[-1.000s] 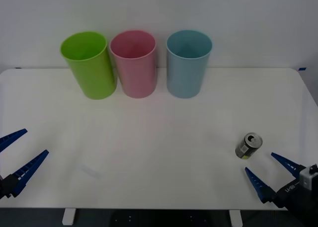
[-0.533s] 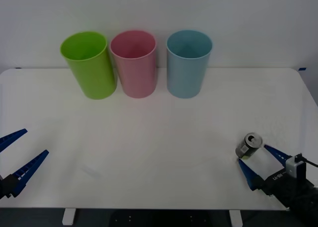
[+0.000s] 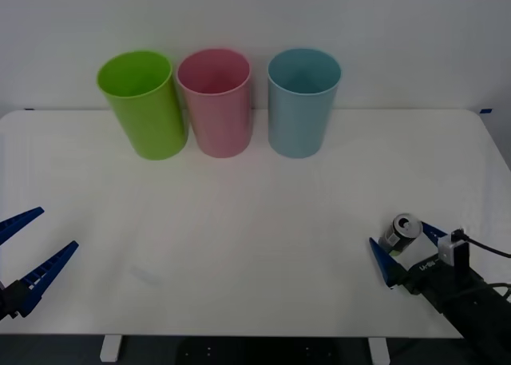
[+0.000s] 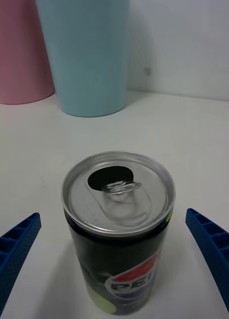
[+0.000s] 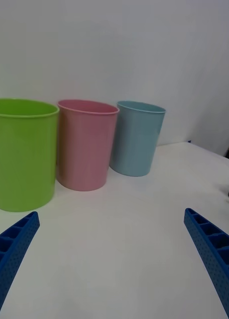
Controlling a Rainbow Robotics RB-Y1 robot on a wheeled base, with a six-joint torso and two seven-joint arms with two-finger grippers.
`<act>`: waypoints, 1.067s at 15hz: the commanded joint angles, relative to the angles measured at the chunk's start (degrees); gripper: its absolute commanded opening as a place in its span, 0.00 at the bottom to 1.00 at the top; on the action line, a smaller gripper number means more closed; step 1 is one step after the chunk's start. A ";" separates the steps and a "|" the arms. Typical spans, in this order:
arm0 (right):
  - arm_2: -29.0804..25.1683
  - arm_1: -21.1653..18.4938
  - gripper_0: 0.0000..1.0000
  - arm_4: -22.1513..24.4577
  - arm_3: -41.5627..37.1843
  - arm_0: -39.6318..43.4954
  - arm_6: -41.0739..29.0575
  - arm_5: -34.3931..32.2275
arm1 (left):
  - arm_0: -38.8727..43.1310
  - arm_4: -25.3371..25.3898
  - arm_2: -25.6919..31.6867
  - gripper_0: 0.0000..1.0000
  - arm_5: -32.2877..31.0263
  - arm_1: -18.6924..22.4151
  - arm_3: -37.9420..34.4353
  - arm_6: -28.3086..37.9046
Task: Grasp the object on the table and drop it into the matching bin: aluminum can to the light blue bin, PET bottle to the pink bin.
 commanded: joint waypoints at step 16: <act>1.99 0.00 0.00 -0.10 -0.01 -1.45 0.69 3.76 | 0.00 0.00 0.00 1.00 0.00 0.00 0.00 0.00</act>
